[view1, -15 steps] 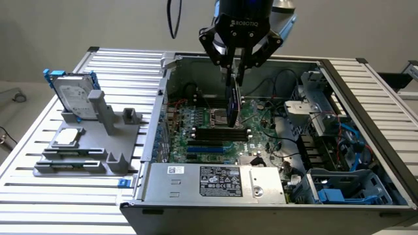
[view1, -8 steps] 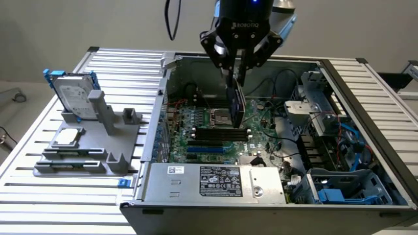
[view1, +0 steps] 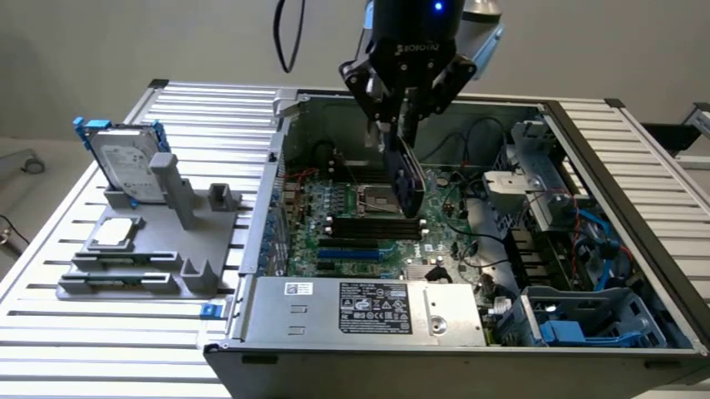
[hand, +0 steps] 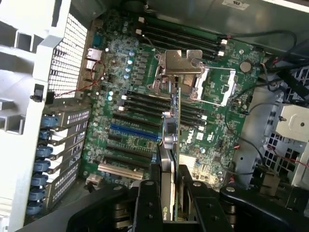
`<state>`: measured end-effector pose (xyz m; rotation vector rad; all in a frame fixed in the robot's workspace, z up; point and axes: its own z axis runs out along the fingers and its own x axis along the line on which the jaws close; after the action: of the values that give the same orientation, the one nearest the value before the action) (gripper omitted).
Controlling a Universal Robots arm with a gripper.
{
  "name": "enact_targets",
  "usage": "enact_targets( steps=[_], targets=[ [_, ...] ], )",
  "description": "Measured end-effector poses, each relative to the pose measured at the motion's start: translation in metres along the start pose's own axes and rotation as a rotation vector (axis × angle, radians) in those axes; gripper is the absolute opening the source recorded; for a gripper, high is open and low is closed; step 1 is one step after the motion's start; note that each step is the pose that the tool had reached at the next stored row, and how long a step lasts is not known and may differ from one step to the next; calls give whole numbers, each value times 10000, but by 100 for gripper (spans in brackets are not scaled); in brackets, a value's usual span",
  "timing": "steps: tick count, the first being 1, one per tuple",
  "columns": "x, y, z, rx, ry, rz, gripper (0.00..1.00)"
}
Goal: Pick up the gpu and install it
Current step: 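Insert the gpu into the slot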
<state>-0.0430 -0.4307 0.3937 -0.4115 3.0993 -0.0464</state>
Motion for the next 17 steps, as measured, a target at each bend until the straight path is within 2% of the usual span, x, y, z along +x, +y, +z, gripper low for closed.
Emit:
enact_targets(
  steps=[11,17],
  targets=[
    [1,2,68,-174,-104,-1990,27],
    [1,4,108,-225,-144,-3079,27]
  ],
)
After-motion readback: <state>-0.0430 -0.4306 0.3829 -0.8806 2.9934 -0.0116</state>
